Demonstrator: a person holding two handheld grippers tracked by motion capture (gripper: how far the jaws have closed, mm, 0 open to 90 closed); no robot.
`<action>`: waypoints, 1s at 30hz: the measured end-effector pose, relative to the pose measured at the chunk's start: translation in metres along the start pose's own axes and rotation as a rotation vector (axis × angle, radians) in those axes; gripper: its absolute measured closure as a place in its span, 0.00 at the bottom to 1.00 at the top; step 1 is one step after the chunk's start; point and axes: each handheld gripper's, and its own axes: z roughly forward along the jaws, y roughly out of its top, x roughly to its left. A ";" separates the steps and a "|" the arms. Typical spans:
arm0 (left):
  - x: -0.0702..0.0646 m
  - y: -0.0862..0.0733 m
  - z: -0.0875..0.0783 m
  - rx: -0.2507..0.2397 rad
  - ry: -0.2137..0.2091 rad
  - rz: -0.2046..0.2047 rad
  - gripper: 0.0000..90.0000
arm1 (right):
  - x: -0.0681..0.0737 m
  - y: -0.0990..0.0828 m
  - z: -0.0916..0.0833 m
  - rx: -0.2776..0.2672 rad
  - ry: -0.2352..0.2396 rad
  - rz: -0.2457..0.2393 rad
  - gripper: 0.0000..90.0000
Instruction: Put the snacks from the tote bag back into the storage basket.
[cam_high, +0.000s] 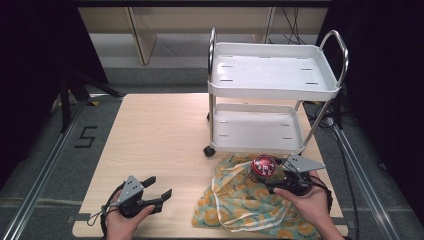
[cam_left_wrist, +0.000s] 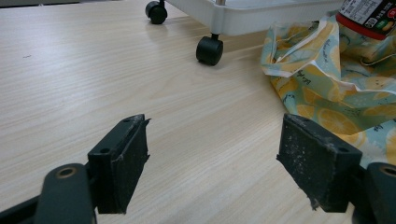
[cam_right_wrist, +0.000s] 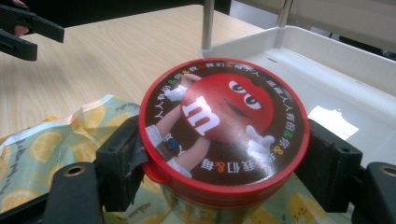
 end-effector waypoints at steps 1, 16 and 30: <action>0.000 0.000 0.000 0.000 0.000 0.001 0.26 | 0.000 0.000 0.000 -0.002 -0.002 -0.001 0.29; 0.000 0.000 0.000 -0.010 -0.008 -0.004 0.26 | 0.000 0.005 0.006 -0.011 0.010 -0.001 0.29; 0.000 0.000 0.000 -0.012 -0.008 -0.005 0.26 | 0.000 0.009 0.012 -0.033 -0.010 -0.012 0.29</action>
